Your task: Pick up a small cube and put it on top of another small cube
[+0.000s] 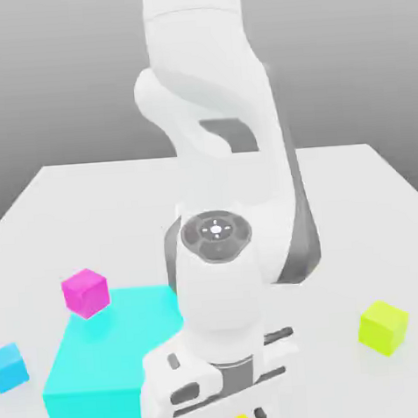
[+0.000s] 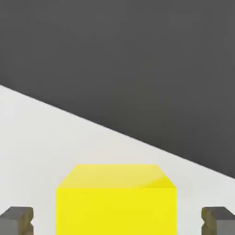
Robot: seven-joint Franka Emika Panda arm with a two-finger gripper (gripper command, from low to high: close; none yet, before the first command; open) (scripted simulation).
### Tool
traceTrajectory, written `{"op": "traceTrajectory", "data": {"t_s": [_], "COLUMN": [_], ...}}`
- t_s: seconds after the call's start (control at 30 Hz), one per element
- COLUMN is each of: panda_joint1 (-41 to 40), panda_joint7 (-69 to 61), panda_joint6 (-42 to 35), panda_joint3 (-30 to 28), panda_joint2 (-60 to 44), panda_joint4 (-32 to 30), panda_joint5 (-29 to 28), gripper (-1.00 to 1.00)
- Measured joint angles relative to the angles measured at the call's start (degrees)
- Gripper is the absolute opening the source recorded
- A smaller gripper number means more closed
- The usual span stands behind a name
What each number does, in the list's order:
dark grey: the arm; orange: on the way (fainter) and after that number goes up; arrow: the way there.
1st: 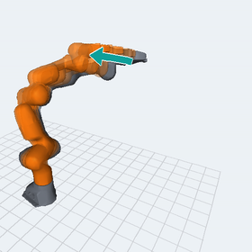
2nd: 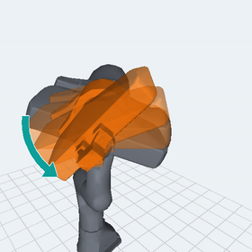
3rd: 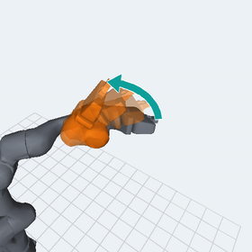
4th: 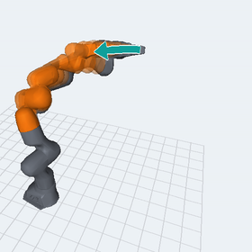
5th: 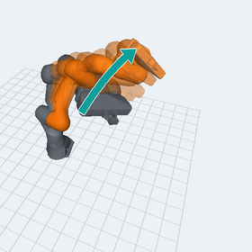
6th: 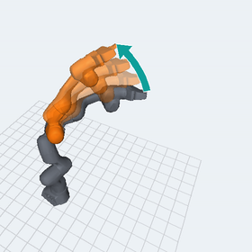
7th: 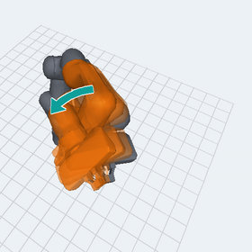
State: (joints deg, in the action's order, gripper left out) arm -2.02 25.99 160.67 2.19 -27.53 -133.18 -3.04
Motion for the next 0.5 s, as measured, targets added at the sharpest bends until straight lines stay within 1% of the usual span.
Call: {"op": "traceTrajectory", "data": {"t_s": [0.13,0.33,0.4,0.5], "panda_joint1": [0.0,-0.7,-1.0,-2.3], "panda_joint7": [0.0,-0.4,3.2,11.5], "panda_joint6": [0.1,-7.4,-9.3,-11.7], "panda_joint3": [0.0,1.6,0.5,-2.8], "panda_joint2": [-0.2,9.8,13.6,19.1], "panda_joint4": [0.0,-2.3,-4.2,-7.4], "panda_joint5": [-0.1,2.0,2.7,1.7], "gripper": [-1.0,-1.0,-1.0,-1.0]}}
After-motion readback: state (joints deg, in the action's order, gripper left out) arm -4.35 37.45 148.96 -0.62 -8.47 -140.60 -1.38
